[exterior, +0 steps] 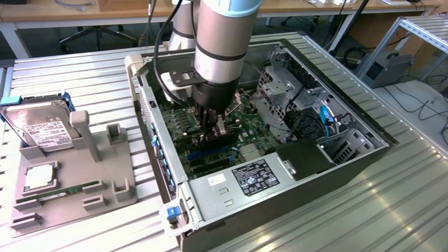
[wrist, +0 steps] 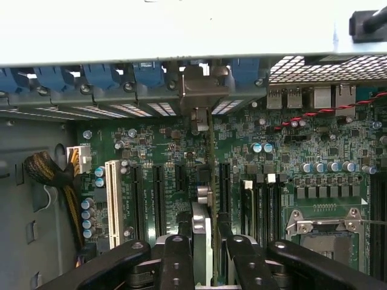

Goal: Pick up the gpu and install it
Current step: 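Insert the gpu into the slot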

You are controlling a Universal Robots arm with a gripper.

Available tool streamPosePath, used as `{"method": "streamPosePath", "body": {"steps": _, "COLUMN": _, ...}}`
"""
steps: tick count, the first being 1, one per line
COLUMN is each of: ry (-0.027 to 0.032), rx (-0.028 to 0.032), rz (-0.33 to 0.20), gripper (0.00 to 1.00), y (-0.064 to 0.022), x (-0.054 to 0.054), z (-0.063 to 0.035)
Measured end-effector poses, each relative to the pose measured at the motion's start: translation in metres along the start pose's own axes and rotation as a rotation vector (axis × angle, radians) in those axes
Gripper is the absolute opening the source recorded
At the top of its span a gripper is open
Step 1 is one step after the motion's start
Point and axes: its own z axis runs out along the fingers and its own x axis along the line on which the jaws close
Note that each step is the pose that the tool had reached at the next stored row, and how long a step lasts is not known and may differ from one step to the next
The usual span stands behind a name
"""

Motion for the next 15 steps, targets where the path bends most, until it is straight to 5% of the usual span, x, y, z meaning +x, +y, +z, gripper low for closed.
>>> {"method": "streamPosePath", "body": {"steps": 11, "ry": 0.0239, "rx": 0.0009, "rz": 0.000, "gripper": 0.27, "y": -0.0001, "x": 0.0004, "z": 0.0005}}
{"method": "streamPosePath", "body": {"steps": 15, "ry": 0.0376, "rx": 0.0013, "rz": -0.003, "gripper": 0.27, "y": 0.0000, "x": 0.0004, "z": 0.0005}}
